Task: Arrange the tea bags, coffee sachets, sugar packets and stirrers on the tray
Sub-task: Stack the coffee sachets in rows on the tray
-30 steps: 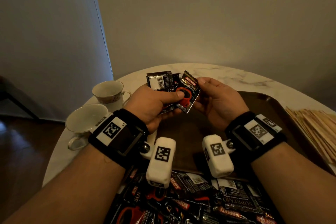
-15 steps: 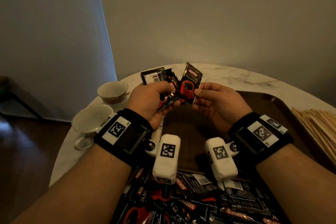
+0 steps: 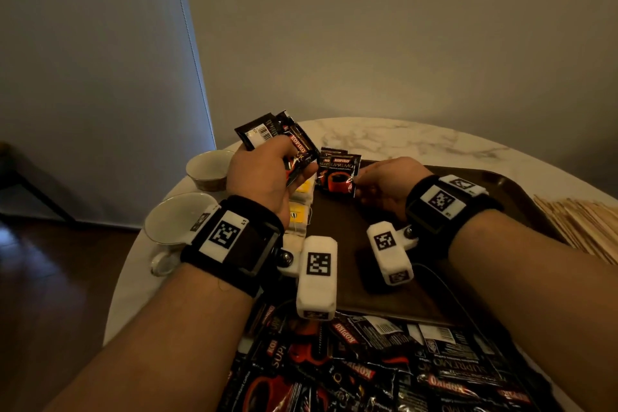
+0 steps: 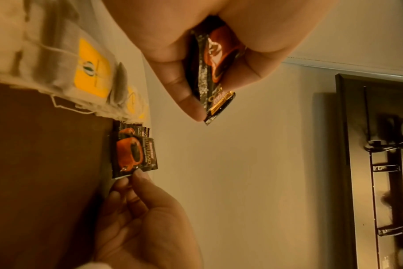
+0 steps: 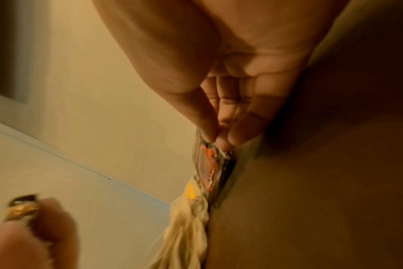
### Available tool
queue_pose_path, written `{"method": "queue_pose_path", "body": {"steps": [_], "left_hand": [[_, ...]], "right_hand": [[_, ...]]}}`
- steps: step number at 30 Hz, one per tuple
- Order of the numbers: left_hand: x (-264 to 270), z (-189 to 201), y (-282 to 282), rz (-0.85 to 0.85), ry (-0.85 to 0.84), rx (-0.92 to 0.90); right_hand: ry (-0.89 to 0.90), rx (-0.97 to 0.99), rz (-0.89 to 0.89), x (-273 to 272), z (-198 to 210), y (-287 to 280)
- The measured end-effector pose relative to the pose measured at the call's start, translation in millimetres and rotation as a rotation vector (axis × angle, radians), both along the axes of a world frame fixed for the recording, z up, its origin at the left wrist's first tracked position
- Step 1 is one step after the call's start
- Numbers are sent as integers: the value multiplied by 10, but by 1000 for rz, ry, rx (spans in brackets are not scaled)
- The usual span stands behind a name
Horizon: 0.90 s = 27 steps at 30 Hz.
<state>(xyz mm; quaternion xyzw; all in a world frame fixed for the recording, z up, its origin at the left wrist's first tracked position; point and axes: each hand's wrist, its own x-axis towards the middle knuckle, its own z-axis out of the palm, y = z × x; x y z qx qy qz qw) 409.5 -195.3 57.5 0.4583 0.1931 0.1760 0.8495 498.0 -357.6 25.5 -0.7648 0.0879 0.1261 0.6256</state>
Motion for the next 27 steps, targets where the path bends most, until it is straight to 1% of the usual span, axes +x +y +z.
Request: {"method": "queue_pose_path", "body": {"steps": [4,8,17,23,27], "left_hand": [[27,-26,15,19,-21,14],[53,-48,32,14,-32,8],[93,-89,34,-7,-12,11],[101,-122,11,-44,7,19],[75,-114,-38,-86,-4,-3]], "right_hand": [[36,-108,11,87,25,44],[35,-186,25,100,46,78],[39,-259,47,116,47,106],[69,-232,77,103,64,82],[84,-67,59,32,85,0]]}}
